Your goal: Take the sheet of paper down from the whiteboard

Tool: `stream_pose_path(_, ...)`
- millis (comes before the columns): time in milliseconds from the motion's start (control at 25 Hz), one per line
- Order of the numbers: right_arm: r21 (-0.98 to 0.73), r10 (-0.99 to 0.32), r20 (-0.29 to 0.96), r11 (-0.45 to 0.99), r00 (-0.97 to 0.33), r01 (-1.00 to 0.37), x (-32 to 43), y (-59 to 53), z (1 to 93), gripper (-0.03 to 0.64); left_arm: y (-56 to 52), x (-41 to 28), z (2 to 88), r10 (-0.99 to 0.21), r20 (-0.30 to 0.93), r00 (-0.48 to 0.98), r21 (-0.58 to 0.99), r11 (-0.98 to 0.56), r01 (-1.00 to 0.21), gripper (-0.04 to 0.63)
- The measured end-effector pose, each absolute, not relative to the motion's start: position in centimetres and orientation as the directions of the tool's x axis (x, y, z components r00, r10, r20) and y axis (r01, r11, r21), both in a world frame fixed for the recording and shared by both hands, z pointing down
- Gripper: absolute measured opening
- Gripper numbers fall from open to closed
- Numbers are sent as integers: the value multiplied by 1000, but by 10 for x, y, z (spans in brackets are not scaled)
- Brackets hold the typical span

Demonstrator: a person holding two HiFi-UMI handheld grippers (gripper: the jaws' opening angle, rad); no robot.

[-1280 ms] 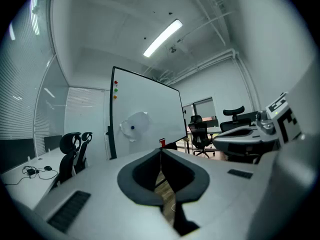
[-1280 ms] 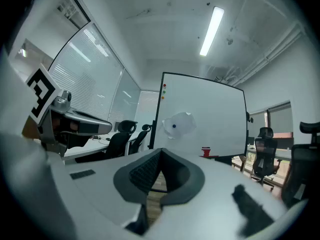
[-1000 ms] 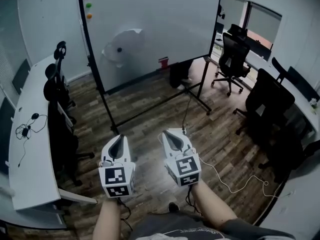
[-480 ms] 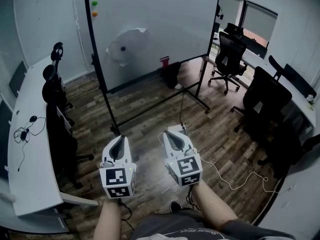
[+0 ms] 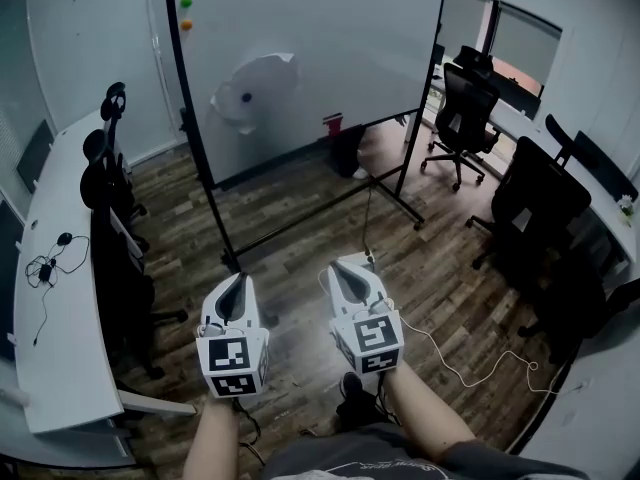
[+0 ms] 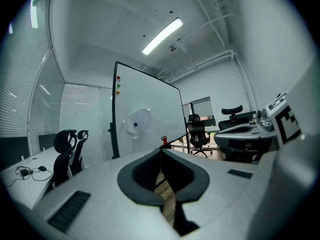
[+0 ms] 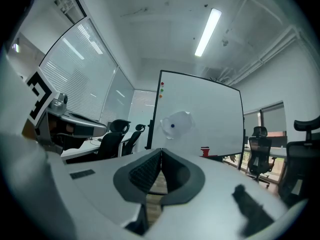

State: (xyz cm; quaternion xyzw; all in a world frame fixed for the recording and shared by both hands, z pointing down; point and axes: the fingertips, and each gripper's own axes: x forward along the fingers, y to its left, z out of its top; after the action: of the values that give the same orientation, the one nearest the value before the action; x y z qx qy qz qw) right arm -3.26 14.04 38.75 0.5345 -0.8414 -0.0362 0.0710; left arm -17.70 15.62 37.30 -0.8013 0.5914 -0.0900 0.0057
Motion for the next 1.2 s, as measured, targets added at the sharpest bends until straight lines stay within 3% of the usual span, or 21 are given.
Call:
stream_pose_path(640, 134, -848, 23, 528, -530, -839, -13, 9, 378, 21, 47, -156, 367, -981, 137, 137, -141, -157, -977, 14)
stream_pose_path(1200, 108, -800, 55, 600, -598, -793, 30, -83, 392, 21, -31, -111, 367, -988, 143, 55, -151, -76, -986, 14)
